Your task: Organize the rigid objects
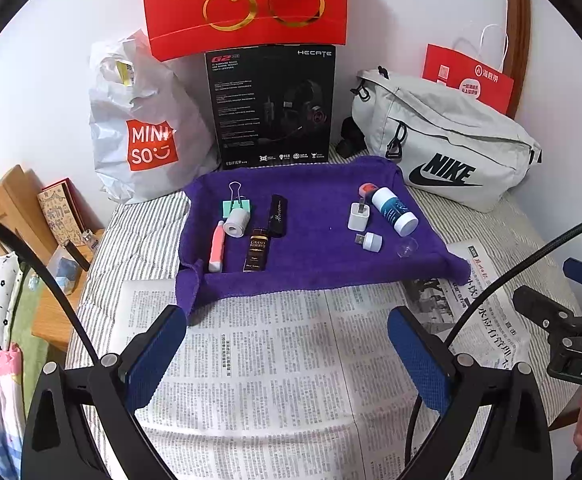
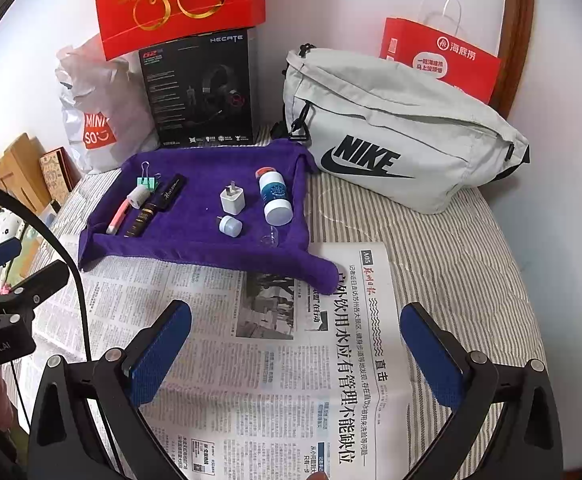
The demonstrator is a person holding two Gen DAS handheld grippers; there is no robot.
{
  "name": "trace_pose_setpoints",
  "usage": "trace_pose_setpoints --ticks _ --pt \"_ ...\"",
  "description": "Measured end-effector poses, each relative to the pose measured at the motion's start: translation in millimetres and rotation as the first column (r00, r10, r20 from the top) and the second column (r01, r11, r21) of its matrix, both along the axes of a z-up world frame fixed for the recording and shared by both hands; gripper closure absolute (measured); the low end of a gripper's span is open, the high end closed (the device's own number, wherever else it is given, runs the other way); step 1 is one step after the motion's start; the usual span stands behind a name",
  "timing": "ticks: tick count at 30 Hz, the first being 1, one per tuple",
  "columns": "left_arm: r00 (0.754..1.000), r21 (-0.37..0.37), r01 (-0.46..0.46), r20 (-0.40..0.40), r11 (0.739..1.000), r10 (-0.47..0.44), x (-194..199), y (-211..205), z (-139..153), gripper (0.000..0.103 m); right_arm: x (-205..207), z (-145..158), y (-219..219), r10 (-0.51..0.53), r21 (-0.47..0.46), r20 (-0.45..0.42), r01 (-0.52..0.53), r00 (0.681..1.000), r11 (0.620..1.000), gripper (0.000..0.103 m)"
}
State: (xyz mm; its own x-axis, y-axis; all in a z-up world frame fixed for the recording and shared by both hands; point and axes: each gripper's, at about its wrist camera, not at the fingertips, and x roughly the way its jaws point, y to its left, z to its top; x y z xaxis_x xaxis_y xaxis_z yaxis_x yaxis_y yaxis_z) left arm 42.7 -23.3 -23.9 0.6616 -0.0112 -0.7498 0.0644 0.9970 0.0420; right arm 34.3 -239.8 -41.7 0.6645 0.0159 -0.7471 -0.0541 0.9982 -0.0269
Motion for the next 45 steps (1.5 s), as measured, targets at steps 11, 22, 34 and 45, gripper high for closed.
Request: trace_pose_setpoints --ticks 11,22,34,45 --pt "1.0 0.002 -0.001 0.0 1.0 0.001 -0.5 -0.7 -0.3 0.001 -0.9 2.6 0.4 -0.002 -0.012 0.003 0.002 1.0 1.0 0.0" --pt "1.0 0.002 -0.009 -0.008 1.0 0.009 -1.9 3.0 -1.2 0.001 -3.2 5.0 3.3 0.005 -0.02 0.008 -0.005 1.0 1.0 0.0" --pt "1.0 -0.001 -0.003 -0.013 1.0 0.003 -0.5 5.2 -1.8 0.001 -5.2 5.3 5.5 0.013 -0.025 0.009 -0.013 1.0 1.0 0.0" --pt "1.0 0.003 -0.001 -0.017 1.0 0.001 -0.5 5.3 -2.6 0.001 -4.0 3.8 5.5 0.02 -0.027 0.003 -0.019 1.0 0.999 0.0"
